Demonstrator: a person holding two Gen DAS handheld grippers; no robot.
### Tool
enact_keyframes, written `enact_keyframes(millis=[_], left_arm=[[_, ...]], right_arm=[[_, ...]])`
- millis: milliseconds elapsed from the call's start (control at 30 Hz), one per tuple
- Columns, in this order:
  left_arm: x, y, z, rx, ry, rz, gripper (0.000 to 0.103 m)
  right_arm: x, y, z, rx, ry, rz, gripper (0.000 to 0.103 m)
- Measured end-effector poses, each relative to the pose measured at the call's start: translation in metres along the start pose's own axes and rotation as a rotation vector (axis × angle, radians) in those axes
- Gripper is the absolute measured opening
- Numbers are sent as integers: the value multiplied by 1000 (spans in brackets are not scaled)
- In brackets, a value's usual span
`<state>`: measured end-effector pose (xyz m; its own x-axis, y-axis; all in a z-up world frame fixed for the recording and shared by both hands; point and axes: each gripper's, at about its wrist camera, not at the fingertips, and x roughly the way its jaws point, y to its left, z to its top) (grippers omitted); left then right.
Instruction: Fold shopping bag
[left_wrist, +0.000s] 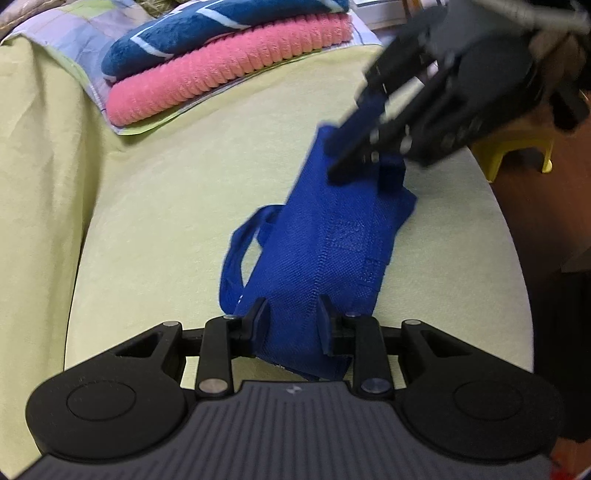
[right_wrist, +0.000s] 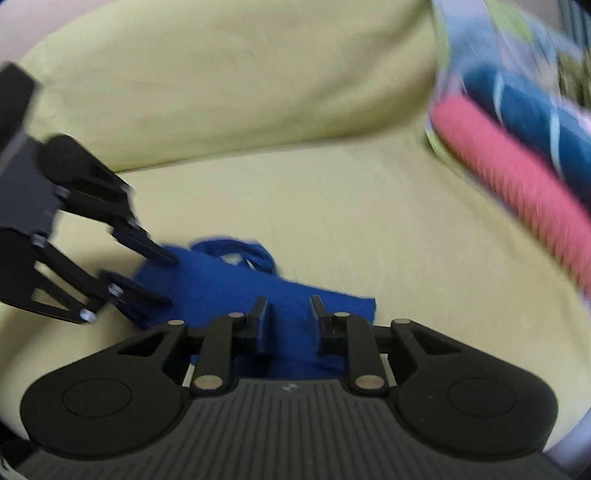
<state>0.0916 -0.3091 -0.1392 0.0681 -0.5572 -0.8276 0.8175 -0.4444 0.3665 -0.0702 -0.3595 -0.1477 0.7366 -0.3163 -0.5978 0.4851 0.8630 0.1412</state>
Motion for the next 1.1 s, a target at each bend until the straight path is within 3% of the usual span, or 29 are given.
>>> enact_keyframes(millis=[167,233,333,433,533,633,867,933,1033,1100], left_arm=[[3,5,3,-16,4,-14,33],[3,6,4,-15,9,-19,33],[2,6,4,-15,11,-21,32],[2,7,4,-16,12,-24,33],[2,7,5,-5,20,-31,33],[2,9,6,-4,23,-34,33],[-1,28,7,-60,17,-41,32],[-2,34,7,-76,16,-43,32],[-4,42,7,-100,13,-47,32],[-4,48,8,-116,12,-49,40]], right_arm=[[15,-8,10,84,34,-4,20],[9,-15,14,175,33,-7,20],[-21,-29,3,455,-30,68,28],[-29,-37,-26,755,-4,203,38],[-15,-36,-53,943,66,255,41],[-2,-34,-69,1083,44,268,45],[29,-22,-54,1145,-42,209,43],[37,-15,-43,1090,-29,148,31],[42,-14,-28,979,3,104,27],[43,-20,-23,947,20,121,27]])
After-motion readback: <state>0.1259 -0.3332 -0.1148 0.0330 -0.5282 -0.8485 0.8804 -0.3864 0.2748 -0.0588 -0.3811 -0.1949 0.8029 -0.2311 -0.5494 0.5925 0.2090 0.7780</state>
